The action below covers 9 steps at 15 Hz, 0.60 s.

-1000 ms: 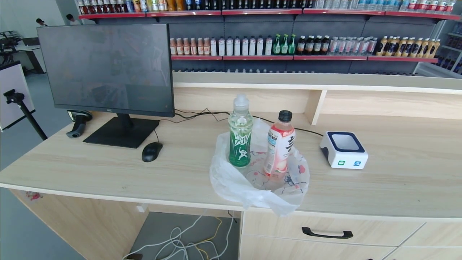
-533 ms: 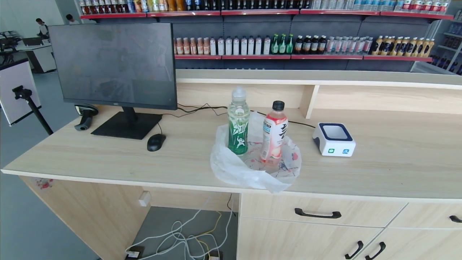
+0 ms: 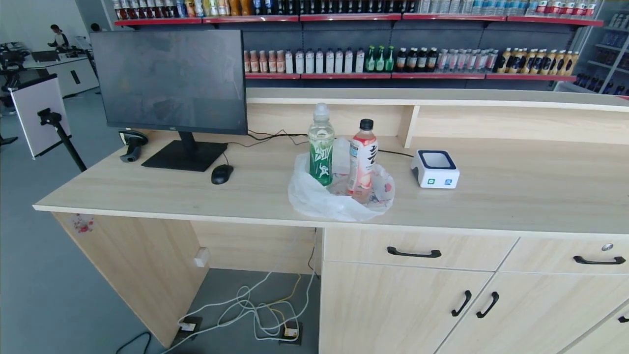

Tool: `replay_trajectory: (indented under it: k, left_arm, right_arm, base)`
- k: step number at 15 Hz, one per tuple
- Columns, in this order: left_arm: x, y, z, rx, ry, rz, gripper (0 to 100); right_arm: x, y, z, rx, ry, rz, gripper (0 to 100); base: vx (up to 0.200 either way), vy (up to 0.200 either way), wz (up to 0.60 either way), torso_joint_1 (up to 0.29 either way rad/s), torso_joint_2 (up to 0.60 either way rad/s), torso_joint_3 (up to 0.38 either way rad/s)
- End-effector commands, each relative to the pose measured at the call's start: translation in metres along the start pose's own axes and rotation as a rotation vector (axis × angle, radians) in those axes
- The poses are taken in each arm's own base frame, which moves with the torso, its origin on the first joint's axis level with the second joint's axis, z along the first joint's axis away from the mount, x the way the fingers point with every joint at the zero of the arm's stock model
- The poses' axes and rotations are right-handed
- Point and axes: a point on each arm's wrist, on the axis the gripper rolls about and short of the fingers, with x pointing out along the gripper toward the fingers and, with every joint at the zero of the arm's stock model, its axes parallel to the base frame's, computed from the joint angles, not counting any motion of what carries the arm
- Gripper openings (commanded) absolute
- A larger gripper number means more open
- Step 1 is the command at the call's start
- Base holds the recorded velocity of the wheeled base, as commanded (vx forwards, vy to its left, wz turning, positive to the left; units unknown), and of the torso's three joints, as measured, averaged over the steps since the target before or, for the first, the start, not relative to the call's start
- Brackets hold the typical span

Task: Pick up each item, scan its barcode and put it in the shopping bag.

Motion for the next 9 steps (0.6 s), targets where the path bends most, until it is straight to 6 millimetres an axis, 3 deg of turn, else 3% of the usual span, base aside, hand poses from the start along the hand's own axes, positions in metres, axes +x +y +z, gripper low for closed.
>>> replay_trajectory:
  k: [1,9]
  left_arm:
    - [0.0000,0.0000,0.0001,-0.005,-0.002,0.000,100]
    - [0.0000,0.0000,0.0000,-0.001,0.000,-0.001,100]
  right_arm:
    - [-0.0004,0.0000,-0.0003,0.003,-0.004,0.001,100]
    - [-0.0002,0.0000,-0.0003,-0.004,-0.003,0.001,100]
  base:
    - [0.000,0.000,0.00,0.000,0.00,0.000]
    - [0.000,-0.200,0.00,0.005,0.00,-0.001]
